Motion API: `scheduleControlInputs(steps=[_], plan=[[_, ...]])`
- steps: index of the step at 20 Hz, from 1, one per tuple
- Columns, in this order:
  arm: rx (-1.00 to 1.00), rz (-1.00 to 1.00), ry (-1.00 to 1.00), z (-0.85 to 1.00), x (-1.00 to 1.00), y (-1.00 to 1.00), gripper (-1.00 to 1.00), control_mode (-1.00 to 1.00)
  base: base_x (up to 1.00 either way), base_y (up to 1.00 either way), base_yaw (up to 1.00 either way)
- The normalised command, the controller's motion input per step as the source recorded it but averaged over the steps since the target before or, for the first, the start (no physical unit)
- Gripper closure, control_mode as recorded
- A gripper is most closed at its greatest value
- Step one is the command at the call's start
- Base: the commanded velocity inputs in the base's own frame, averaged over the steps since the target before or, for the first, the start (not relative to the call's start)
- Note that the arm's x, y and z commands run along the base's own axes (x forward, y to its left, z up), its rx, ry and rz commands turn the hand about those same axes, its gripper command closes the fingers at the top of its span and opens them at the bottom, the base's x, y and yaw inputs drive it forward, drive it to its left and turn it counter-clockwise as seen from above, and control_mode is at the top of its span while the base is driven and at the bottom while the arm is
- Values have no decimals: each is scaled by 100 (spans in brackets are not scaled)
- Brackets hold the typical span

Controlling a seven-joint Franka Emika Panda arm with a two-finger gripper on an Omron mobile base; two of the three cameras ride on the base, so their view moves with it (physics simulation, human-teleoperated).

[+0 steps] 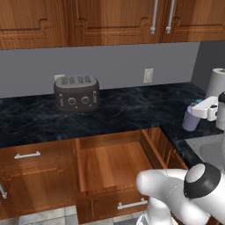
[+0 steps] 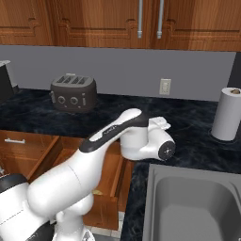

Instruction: Restock the sink supplies by placing the sponge and soap dispenser on the counter and next to the sink. Make sure the soap dispenser is upright.

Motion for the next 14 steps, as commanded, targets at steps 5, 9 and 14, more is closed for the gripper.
scheduleControlInputs(steps=[5, 9, 14], plan=[[3, -5, 0, -22, 17, -52, 100, -100, 0, 0, 0], [2, -3, 0, -21, 22, -41, 100, -100, 0, 0, 0], [0, -1, 0, -40, 20, -8, 100, -100, 0, 0, 0]])
